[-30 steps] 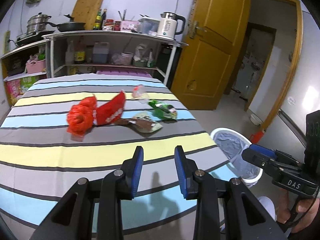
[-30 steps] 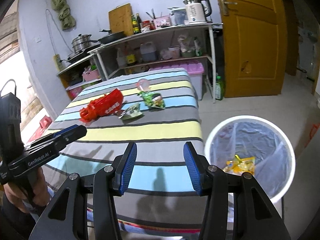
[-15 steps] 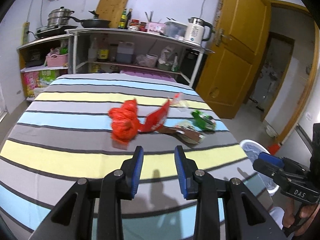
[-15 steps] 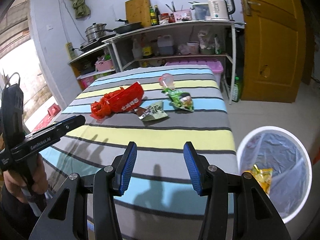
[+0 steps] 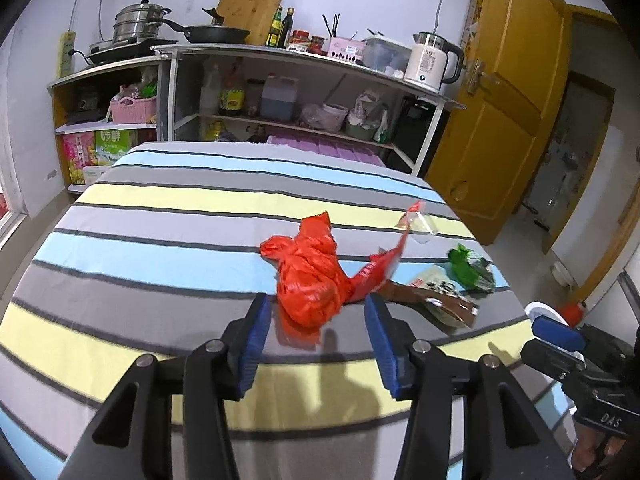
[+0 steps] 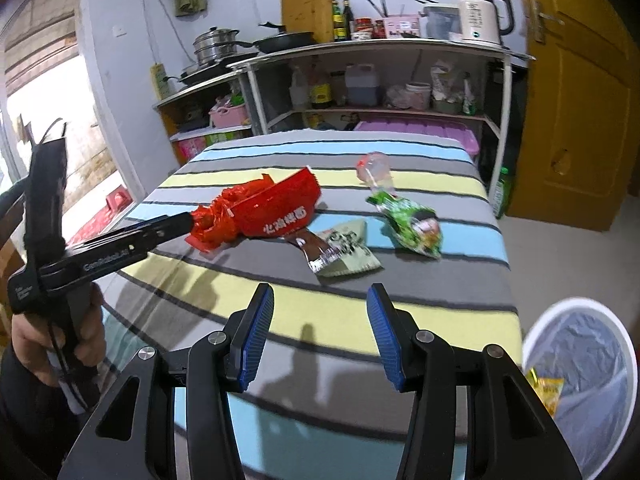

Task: Collect trash
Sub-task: 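Grasp the red plastic bag with the left tool while the right tool grasps the brown wrapper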

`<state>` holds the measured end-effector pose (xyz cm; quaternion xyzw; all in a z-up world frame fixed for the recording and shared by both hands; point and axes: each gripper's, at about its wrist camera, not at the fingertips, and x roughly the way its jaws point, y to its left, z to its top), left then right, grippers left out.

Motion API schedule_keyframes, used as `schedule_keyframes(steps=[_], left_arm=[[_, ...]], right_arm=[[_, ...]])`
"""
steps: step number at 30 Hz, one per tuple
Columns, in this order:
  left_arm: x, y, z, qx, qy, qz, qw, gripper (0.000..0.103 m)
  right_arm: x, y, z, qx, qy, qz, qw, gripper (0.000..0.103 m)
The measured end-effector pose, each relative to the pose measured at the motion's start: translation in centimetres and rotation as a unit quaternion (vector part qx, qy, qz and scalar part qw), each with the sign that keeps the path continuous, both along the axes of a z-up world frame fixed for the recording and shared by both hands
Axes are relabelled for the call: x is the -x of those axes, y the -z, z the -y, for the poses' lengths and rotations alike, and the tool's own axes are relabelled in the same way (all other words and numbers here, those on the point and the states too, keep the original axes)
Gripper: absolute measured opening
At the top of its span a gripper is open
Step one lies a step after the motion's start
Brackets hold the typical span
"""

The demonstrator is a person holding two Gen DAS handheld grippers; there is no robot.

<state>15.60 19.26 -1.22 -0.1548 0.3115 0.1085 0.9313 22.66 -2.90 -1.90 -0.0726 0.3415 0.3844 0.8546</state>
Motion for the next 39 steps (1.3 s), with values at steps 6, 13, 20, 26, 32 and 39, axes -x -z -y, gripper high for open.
schedule_keyframes(steps=[6, 13, 20, 26, 32, 39], left_arm=[[-2.3, 0.6, -1.6, 0.003, -0.007, -0.011, 0.9999, 0.051], [-3.9, 1.6, -1.8, 0.025, 0.005, -0.024, 0.9994, 0.051], [-4.8, 2.2, -1.8, 0.041, 0.018, -0.046, 0.9979, 0.048], [-4.1, 1.7, -1.4, 0.027, 0.014, -0.036, 0.9989, 0.043], [-1.9, 0.9, -0.8, 0.022, 0.007, -0.017, 0.9996, 0.042], [1.9, -0.4, 1.2, 0.024, 0.032, 0.006, 0.9992, 0.042]], right_arm=[[-2.1, 0.7, -2.5, 0.016, -0.018, 0.004, 1.000, 0.050], [-4.3, 2.4, -5.4, 0.051, -0.043, 0.004, 0.998, 0.050], [-4.8, 3.3, -6.3, 0.075, -0.058, -0.009, 0.995, 0.030], [-3.7, 3.0, -6.0, 0.075, -0.062, -0.001, 0.995, 0.026], [-2.2, 2.4, -4.3, 0.051, -0.050, -0.006, 0.997, 0.026], [-0.3, 0.8, -0.6, 0.004, -0.029, -0.018, 0.999, 0.026]])
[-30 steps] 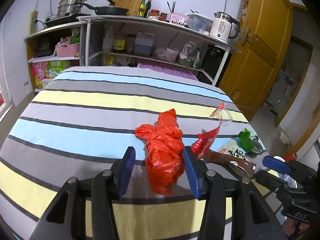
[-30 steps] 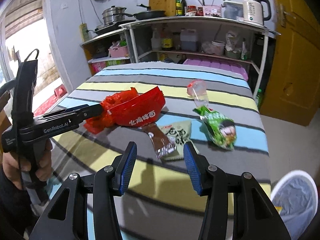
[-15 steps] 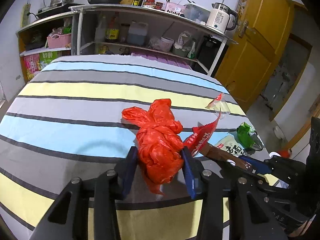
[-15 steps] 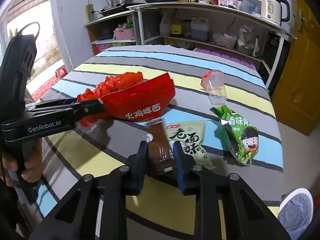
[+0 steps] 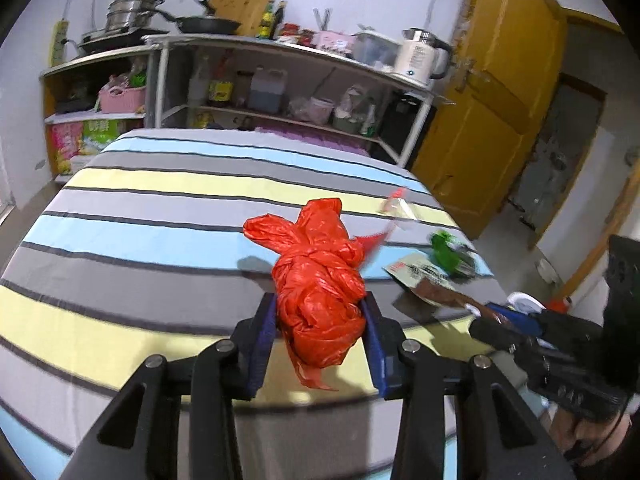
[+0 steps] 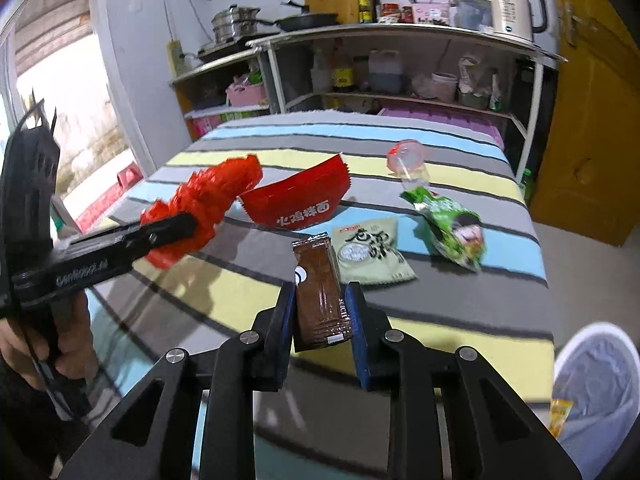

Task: Collect trash
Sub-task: 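Grasp the red plastic bag with the left tool while the right tool grasps the brown wrapper, then carry the red bag and brown wrapper over the bin and open both tools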

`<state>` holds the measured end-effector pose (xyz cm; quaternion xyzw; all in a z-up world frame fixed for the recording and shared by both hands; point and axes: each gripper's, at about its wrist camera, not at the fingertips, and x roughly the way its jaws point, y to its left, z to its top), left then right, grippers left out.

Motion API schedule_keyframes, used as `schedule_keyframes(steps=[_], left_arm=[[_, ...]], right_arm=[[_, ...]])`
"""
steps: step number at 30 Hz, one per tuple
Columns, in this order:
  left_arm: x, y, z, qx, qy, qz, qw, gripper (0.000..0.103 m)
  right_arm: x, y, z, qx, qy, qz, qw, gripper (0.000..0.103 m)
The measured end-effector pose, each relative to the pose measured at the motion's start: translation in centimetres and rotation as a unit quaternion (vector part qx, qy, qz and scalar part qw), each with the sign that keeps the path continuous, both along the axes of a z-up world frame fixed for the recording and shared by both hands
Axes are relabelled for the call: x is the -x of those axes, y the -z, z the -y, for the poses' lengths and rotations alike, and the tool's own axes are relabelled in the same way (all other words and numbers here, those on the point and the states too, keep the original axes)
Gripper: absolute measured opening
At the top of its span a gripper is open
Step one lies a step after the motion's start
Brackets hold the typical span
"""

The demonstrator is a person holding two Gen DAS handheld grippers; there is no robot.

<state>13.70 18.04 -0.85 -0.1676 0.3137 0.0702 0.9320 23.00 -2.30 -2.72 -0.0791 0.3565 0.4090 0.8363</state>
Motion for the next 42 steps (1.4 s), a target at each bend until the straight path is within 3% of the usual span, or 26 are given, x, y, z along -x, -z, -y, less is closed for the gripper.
schedule_keyframes(steps=[19, 42], left_arm=[[2.5, -3.7, 12.4, -0.032, 0.138, 0.029, 0.9895, 0.042], [-1.3, -3.7, 22.2, -0.027, 0.228, 0.026, 0.9730, 0.043]], right_arm=[[5.3, -4.3, 12.2, -0.067, 0.098, 0.033, 0.992, 0.026], [5.9, -3.5, 22.6, -0.071, 0.215, 0.035, 0.973, 0.026]])
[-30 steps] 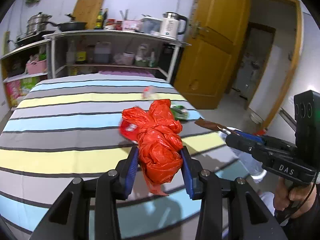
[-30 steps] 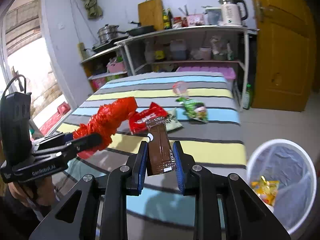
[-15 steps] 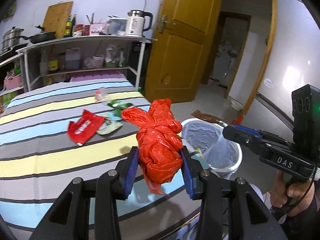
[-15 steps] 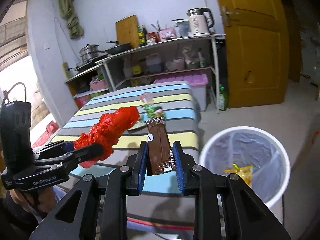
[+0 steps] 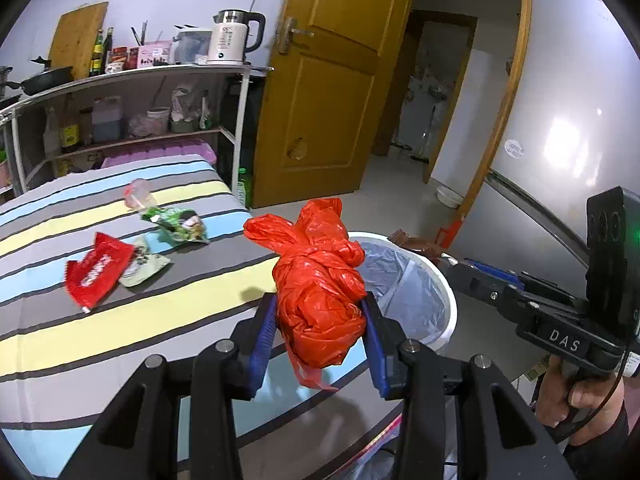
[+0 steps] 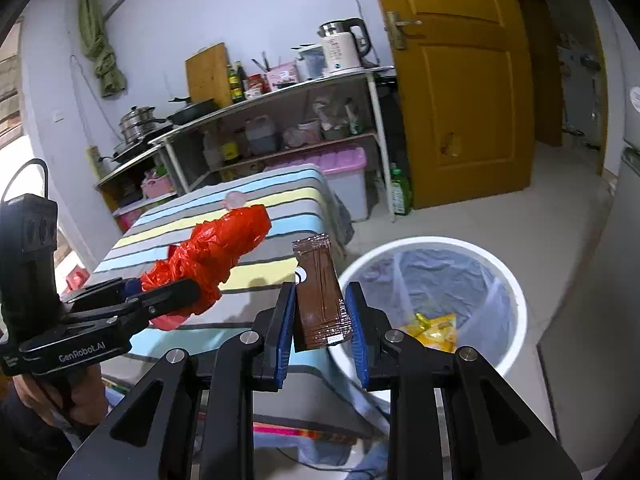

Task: Collect trash
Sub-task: 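Carry the red bag and brown wrapper over the bin and open both tools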

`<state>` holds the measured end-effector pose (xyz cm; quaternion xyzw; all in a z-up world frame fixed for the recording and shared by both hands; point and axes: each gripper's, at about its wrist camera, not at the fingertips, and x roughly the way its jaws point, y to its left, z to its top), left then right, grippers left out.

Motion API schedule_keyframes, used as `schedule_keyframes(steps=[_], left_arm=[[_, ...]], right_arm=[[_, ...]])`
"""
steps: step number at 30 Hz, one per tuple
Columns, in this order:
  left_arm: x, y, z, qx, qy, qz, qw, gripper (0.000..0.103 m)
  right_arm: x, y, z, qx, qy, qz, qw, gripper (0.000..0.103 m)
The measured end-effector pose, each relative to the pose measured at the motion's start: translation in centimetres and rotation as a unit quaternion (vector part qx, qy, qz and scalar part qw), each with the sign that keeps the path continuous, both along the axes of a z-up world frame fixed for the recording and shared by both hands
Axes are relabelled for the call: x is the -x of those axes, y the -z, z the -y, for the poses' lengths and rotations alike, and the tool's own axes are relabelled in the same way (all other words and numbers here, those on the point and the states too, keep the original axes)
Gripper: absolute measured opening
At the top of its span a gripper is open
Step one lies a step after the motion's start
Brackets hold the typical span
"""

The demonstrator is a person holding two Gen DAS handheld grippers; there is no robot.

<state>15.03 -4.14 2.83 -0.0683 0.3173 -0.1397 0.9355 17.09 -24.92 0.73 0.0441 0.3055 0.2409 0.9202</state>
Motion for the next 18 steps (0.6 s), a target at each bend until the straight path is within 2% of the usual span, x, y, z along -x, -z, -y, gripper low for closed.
schedule_keyframes(steps=[18], left_arm=[[-4.3, 2.1, 5.4, -0.016, 0.042, -0.027, 0.9986, 0.043]], right_arm=[[-3.0, 3.0, 4.1, 0.003, 0.062, -0.039, 0.997, 0.026]])
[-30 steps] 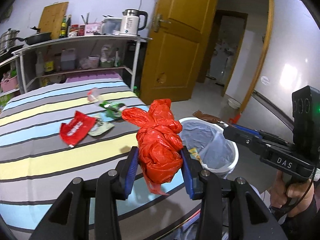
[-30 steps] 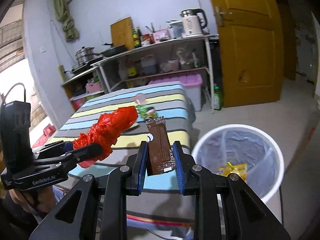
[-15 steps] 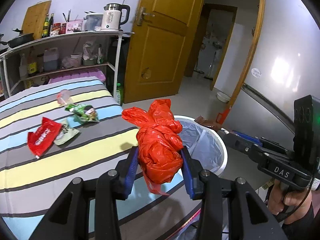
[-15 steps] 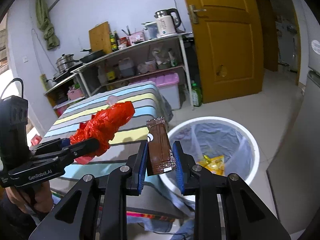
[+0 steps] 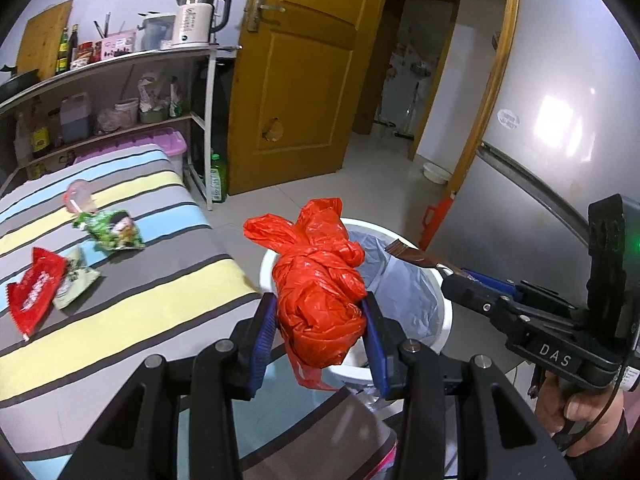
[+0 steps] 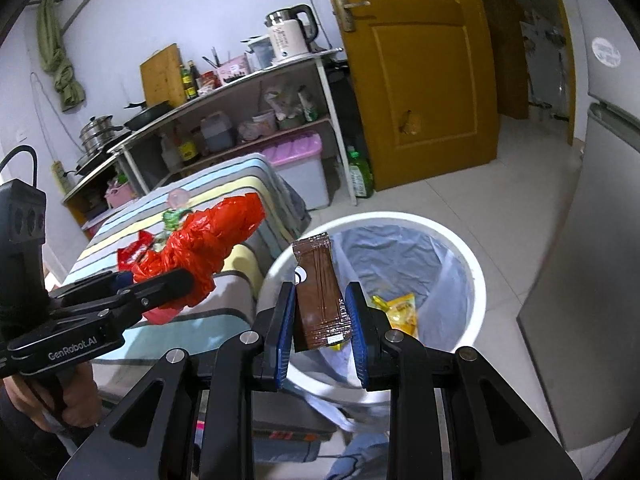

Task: Collect trash
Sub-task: 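Carry the red bag and brown wrapper over the bin and open both tools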

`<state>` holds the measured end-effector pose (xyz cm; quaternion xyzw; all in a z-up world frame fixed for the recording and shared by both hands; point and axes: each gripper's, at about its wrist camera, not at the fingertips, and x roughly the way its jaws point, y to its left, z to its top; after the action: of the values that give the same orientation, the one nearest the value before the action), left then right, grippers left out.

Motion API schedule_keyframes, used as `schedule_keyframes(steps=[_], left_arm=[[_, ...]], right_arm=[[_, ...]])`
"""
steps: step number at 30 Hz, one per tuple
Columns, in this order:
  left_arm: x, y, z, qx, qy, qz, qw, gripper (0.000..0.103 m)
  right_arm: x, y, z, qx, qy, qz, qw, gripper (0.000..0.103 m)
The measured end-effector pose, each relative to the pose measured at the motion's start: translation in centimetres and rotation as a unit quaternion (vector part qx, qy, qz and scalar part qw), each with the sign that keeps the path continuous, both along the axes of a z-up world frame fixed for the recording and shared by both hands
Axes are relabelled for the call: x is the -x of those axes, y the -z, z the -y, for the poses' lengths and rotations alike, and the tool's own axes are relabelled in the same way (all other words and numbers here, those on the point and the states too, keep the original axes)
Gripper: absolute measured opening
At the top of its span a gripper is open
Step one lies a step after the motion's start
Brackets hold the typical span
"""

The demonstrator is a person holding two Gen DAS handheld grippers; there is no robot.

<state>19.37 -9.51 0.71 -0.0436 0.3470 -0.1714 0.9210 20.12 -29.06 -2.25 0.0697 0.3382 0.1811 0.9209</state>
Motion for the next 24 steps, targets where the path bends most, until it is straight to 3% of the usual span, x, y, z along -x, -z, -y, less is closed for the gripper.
schedule_keyframes(steps=[13, 24], left_arm=[[-3.1, 2.0, 2.5, -0.001, 0.016, -0.034, 0.9993, 0.044], [-4.8, 3.4, 2.8, 0.005, 0.013, -0.063, 0.9979, 0.053]], right_arm=[[-2.5, 2.3, 2.2, 0.001, 0.028, -0.037, 0.999, 0.027], [-4.0, 3.9, 2.6, 0.003, 0.036, -0.062, 0.997, 0.029]])
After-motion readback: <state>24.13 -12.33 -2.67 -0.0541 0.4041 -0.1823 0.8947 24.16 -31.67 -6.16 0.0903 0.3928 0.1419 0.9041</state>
